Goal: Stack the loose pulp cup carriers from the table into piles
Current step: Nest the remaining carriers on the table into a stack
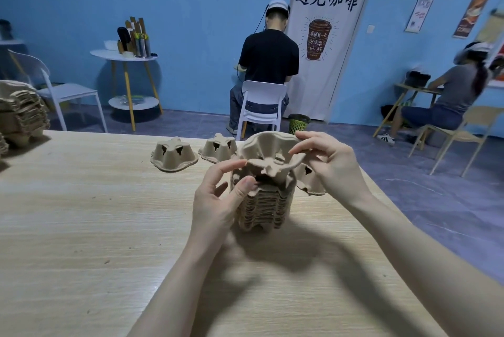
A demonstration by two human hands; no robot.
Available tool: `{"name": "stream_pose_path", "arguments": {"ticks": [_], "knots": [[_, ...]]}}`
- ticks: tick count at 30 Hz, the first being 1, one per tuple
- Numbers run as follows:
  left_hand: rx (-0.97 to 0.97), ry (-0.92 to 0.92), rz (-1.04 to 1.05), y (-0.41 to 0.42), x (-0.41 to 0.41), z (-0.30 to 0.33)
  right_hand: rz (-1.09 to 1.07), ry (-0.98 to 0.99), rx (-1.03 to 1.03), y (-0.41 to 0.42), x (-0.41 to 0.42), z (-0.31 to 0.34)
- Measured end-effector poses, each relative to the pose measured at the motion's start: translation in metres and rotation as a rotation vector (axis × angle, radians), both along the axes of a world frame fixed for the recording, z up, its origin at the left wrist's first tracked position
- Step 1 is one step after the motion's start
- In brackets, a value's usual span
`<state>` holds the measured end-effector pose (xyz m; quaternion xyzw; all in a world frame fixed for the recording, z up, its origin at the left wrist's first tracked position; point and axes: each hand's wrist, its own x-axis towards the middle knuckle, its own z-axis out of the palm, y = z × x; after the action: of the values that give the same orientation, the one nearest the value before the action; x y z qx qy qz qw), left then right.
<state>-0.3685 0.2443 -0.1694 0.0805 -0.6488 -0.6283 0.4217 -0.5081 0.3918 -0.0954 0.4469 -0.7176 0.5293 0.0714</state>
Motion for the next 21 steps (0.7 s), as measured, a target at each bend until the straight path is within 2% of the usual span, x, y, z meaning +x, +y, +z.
{"name": "stream_pose_path", "arguments": {"ticks": [4,9,12,15,21], "knots": [[0.002,0.021,0.007,0.001,-0.001,-0.002,0.051,-0.098,-0.045,-0.002,-0.004,-0.004],[-0.004,0.000,-0.074,0.003,0.000,-0.004,0.071,-0.185,-0.145,-0.001,-0.012,-0.013],[0.009,-0.029,-0.157,0.003,-0.001,-0.005,0.137,-0.209,-0.120,0.000,-0.018,-0.020],[-0.009,-0.112,-0.218,0.002,-0.003,-0.008,0.145,-0.178,-0.113,-0.004,-0.020,-0.025],[-0.043,-0.176,-0.190,0.001,-0.003,-0.010,0.088,-0.125,-0.174,-0.014,-0.012,-0.029]]}}
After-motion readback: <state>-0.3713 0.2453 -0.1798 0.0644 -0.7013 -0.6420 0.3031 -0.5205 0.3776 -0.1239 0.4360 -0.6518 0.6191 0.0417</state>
